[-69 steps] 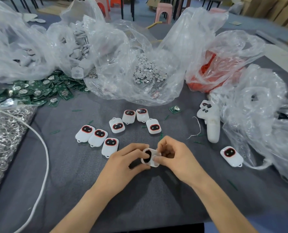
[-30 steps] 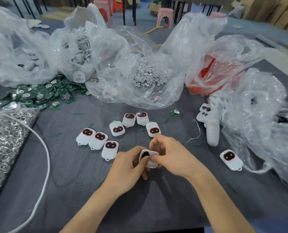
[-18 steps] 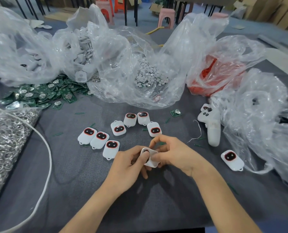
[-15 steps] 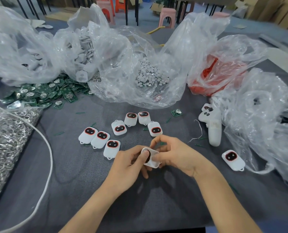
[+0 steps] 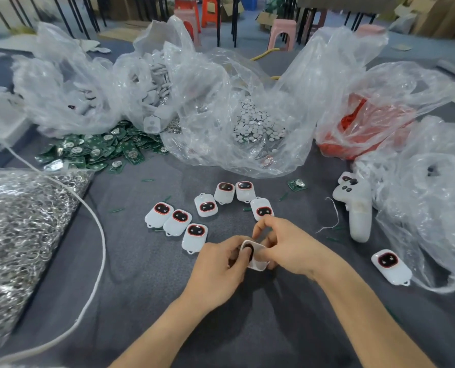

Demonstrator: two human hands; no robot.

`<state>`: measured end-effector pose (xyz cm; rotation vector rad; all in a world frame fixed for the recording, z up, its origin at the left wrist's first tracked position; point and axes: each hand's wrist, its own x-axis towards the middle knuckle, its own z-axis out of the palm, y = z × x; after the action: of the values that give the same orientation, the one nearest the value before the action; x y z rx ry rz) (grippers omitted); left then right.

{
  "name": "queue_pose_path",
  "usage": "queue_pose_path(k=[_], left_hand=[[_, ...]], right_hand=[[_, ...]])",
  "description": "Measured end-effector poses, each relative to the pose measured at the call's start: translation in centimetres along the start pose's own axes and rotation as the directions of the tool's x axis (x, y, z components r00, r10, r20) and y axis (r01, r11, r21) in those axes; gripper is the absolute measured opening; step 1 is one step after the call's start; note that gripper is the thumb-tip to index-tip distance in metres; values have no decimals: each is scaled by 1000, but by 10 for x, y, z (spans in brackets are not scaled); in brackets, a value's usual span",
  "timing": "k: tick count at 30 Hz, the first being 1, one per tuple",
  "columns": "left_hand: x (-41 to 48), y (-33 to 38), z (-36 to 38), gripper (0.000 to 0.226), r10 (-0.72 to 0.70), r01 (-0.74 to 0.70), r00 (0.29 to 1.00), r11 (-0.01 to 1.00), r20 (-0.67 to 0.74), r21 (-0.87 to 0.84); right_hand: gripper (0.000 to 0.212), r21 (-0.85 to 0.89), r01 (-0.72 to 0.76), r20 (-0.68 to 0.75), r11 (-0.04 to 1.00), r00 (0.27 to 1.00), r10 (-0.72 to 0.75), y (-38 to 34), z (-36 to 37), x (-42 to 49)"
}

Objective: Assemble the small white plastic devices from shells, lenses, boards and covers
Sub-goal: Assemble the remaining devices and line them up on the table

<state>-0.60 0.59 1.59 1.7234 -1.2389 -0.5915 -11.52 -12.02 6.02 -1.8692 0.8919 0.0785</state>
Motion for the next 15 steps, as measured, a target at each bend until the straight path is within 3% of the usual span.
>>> queue_pose_path(k=[6, 10, 13, 15], left_hand=[[3, 3, 4, 17, 3, -2, 1000, 987, -5, 160], [16, 9, 9, 19, -125, 104, 992, 916, 29, 388], [22, 15, 8, 20, -189, 159, 981, 904, 35, 397], [23, 17, 6, 20, -200, 178, 980, 906, 18, 384]], right_hand=[[21, -212, -21, 2, 977, 1000, 22, -3, -7, 6], [20, -297, -51, -45, 953, 998, 39, -8, -13, 9], [19, -435, -61, -143, 898, 990, -2, -10, -6, 12], [17, -424, -50, -173, 904, 984, -27, -10, 1, 14]])
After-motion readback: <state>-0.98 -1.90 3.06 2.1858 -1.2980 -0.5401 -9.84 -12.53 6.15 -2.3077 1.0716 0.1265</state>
